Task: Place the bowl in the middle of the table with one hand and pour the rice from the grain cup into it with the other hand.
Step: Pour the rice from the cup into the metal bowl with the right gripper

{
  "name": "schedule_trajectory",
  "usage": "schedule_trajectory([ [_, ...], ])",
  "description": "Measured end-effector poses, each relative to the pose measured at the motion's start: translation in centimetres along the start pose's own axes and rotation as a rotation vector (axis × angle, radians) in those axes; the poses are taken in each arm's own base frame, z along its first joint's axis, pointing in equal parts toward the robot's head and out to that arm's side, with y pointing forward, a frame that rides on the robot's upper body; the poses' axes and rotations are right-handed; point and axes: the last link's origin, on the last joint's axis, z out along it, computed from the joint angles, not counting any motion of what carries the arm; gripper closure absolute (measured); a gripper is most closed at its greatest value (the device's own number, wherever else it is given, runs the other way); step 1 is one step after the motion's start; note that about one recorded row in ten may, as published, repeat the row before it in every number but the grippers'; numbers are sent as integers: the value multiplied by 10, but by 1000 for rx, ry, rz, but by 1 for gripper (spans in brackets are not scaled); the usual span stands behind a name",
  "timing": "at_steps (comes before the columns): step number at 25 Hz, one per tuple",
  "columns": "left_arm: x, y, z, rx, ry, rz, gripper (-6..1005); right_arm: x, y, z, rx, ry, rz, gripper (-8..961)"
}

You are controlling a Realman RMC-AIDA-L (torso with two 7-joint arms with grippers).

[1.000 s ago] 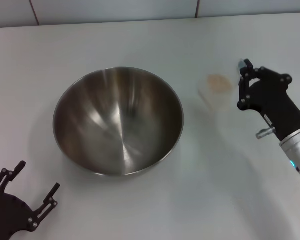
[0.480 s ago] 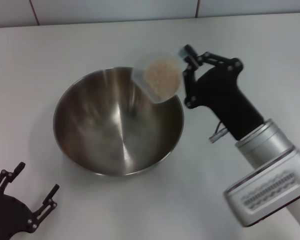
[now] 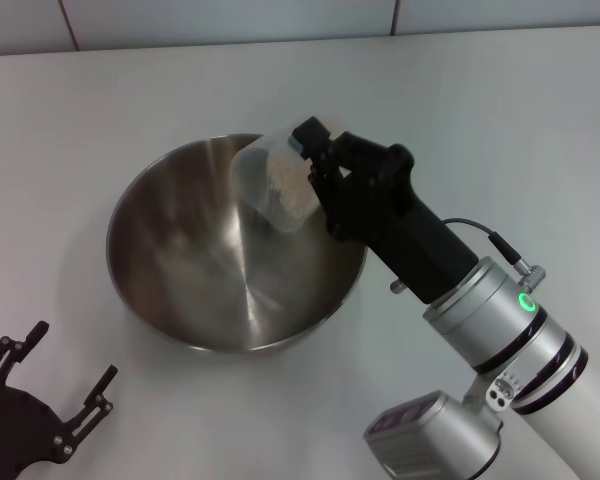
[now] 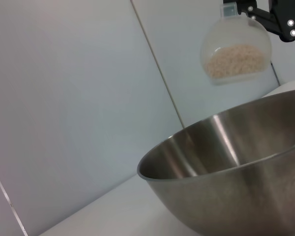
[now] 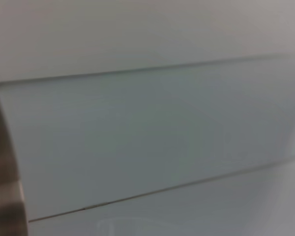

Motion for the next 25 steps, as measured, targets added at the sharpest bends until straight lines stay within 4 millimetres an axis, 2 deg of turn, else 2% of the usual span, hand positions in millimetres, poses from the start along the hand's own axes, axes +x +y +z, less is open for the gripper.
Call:
schedule_trajectory([
  [10, 0, 0, -1, 1, -1, 1, 189, -12, 11, 3, -61, -89, -489, 928],
  [25, 1, -2, 0, 3, 7, 2, 189, -33, 18, 6, -45, -203, -1040, 924],
])
